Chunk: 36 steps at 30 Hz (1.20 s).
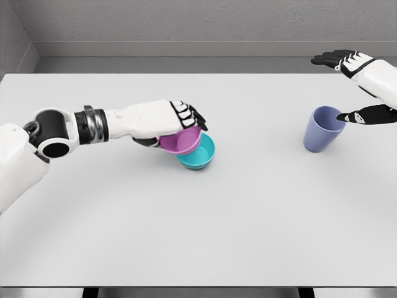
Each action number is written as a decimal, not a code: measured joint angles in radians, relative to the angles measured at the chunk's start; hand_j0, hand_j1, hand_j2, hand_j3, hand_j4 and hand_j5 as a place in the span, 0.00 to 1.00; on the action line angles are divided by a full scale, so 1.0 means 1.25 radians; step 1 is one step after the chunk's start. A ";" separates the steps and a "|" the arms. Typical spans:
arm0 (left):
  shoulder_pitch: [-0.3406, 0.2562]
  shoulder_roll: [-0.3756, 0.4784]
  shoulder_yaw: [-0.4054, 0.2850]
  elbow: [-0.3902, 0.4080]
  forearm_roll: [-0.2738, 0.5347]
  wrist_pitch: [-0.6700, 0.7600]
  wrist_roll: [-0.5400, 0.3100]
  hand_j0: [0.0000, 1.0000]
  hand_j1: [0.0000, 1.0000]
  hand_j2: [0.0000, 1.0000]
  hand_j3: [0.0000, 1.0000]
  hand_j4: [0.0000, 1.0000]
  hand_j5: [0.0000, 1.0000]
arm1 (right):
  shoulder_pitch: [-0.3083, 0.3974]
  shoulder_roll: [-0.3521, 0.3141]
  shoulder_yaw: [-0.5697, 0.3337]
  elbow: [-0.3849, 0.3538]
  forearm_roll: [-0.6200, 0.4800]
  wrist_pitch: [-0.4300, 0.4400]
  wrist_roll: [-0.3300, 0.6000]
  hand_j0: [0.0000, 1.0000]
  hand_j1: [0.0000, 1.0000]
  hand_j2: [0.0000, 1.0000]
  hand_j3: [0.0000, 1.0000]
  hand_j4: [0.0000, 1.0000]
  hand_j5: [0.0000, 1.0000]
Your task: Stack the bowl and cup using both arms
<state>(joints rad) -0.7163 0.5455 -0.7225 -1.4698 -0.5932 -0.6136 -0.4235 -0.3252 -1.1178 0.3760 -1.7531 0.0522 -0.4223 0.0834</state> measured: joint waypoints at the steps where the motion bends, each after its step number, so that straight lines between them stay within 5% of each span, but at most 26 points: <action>1: -0.001 -0.005 -0.003 0.006 -0.003 0.000 0.000 0.49 0.49 0.49 0.49 0.49 0.49 | 0.000 0.000 0.000 0.000 0.000 0.000 0.000 1.00 1.00 1.00 1.00 1.00 1.00; 16: -0.010 -0.048 -0.035 0.050 -0.038 0.000 0.000 0.52 0.52 0.52 0.52 0.52 0.52 | 0.001 0.000 0.001 0.000 0.000 0.000 0.000 1.00 1.00 1.00 1.00 1.00 1.00; 18: -0.011 -0.050 -0.036 0.052 -0.040 0.000 0.000 0.58 0.58 0.58 0.58 0.58 0.58 | 0.001 0.000 0.001 0.000 0.000 0.000 0.000 1.00 1.00 1.00 1.00 1.00 1.00; 22: -0.010 -0.051 -0.037 0.053 -0.041 0.000 0.001 0.95 0.95 0.95 0.95 0.95 0.95 | 0.001 0.000 0.001 0.000 0.000 0.000 0.000 1.00 1.00 1.00 1.00 1.00 1.00; 23: -0.010 -0.051 -0.037 0.053 -0.041 0.000 0.001 0.98 0.98 0.98 0.98 0.98 0.98 | 0.001 0.000 0.001 0.000 0.000 0.000 0.000 1.00 1.00 1.00 1.00 1.00 1.00; 36: -0.010 -0.050 -0.037 0.053 -0.042 0.001 0.001 1.00 1.00 1.00 1.00 1.00 1.00 | 0.001 -0.002 0.003 0.000 0.000 0.000 0.000 1.00 1.00 1.00 1.00 1.00 1.00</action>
<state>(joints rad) -0.7286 0.4829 -0.7694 -1.4041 -0.6453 -0.6129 -0.4224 -0.3237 -1.1198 0.3793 -1.7531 0.0523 -0.4223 0.0834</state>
